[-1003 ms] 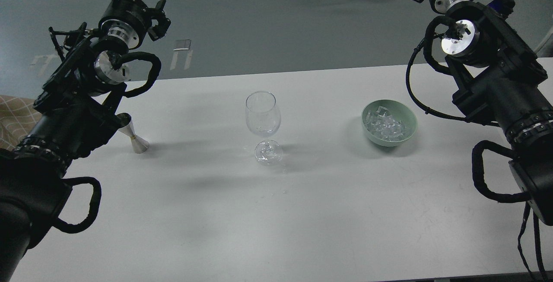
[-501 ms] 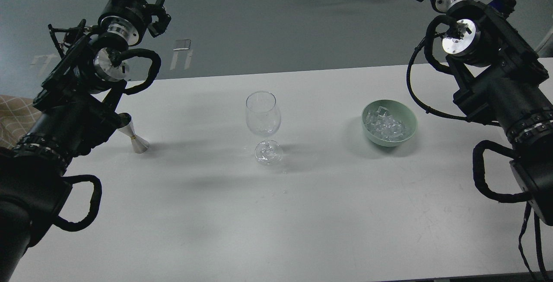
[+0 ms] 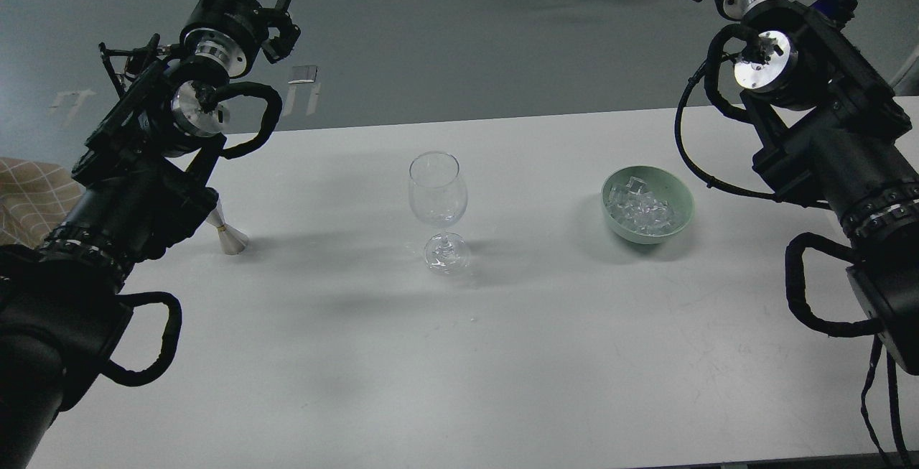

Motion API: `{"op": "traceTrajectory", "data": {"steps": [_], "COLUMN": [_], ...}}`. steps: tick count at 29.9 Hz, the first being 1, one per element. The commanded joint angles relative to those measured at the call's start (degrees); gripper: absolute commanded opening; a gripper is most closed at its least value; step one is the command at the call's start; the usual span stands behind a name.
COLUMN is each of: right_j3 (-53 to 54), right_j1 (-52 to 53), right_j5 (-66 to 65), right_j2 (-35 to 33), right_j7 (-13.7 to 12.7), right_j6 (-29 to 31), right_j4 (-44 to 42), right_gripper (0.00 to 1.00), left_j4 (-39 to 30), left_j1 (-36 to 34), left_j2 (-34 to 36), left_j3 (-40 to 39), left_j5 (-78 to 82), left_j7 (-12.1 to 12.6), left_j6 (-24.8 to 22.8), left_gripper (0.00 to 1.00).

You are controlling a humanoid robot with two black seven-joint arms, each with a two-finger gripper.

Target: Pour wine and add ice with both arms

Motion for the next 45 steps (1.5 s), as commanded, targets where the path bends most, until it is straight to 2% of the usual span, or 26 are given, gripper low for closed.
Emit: {"op": "traceTrajectory", "data": {"steps": [1,33,35,38,40,41,43,45], "right_j3": [-0.1,-0.1,-0.1,-0.1,-0.1,-0.1,-0.2,-0.2], "right_j1": [0.0,0.8,0.8,0.6,0.5,0.5,0.5,0.5], "right_j5": [-0.1,-0.1,-0.1,-0.1,0.0,0.0,-0.1,-0.1], "right_j2": [-0.1,0.0,0.0,0.0,0.0,0.0,0.0,0.0], "right_j7": [0.0,0.0,0.0,0.0,0.0,0.0,0.0,0.0], "right_j6": [0.0,-0.1,-0.1,-0.1,-0.1,-0.1,-0.1,-0.1], "right_j4": [0.1,0.2,0.2,0.2,0.1,0.1,0.1,0.1], "right_gripper": [1.00,1.00,1.00,1.00,1.00,1.00,1.00,1.00], "left_j4": [-0.1,-1.0,-3.1,-11.6,-20.7,-20.7,-28.3,-32.6], "left_j1": [0.0,0.6,1.2,6.1,10.5,10.5,15.0,18.6], "left_j2": [-0.3,-0.3,0.3,2.1,4.0,4.1,6.8,9.5], "left_j3": [0.0,-0.2,-0.4,-3.8,-5.3,-5.3,-5.5,-5.6], "left_j5": [0.1,0.0,-0.2,-3.2,-4.8,-4.8,-6.1,-8.2], "left_j7": [0.1,0.1,0.2,0.7,0.9,0.9,0.9,0.8], "left_j6": [0.0,-0.2,-0.2,0.8,4.0,4.0,8.2,10.0], "left_gripper": [0.98,0.98,0.98,0.98,0.98,0.98,0.98,0.98]}}
